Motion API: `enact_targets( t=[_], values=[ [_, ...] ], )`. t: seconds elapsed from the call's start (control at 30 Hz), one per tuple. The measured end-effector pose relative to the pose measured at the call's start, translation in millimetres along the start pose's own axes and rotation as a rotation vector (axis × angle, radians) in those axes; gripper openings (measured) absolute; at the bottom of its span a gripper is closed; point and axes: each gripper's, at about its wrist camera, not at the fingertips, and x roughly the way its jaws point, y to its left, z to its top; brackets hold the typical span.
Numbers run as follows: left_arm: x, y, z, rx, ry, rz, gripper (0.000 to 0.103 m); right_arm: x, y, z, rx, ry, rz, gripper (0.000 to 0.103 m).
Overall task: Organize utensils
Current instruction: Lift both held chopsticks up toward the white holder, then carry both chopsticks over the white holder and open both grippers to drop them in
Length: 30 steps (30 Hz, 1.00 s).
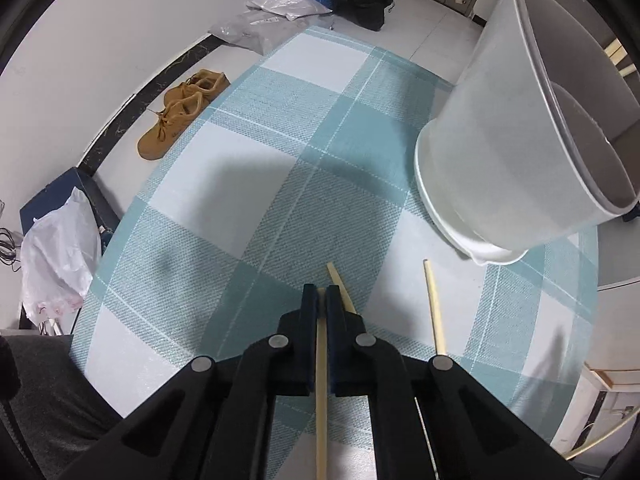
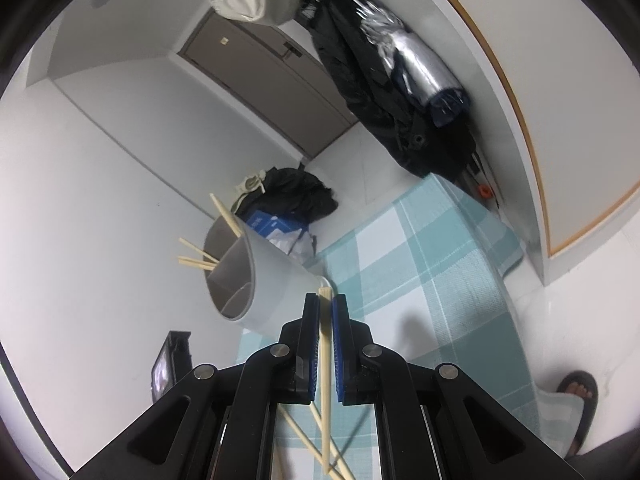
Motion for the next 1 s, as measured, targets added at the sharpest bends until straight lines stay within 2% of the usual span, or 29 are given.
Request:
enact_targets(
  t=[0.17,0.3,0.47,0.73,0.83,1.0],
  values=[
    [-8.9,3.6,0.1,-0.022,-0.037,-0.053,0.0,-7.8,14.0,-2.9,-0.028,-0.039,0.016,0.006],
    [-28.9,4.8,1.3,-0.011,-0.114,-0.108,0.0,-10.2,26.0,-4.3,-0.048,-0.062,0.011,0.006],
    [-55.6,3.6,4.6,0.015,-0.195,-0.172,0.0,-12.7,52.0,-5.4,-0.139,-0.097,0.004,0.006],
    [-103.0,-12.3,-0.1,0.092,-0.325,-0.282,0.0,-10.7,83.3,-8.9,-0.268,-0.111,-0.007,0.005],
    [-119.3,-14.0,-2.5,0.135,-0.384,-0.308,0.0,-10.7,90.0,-8.3,-0.284,-0.114,-0.004,0.005],
    [-133.9,-9.7,-4.5,0.171,-0.427,-0.353,0.0,-7.2,99.2,-8.1,-0.296,-0.101,-0.003,0.005]
  ],
)
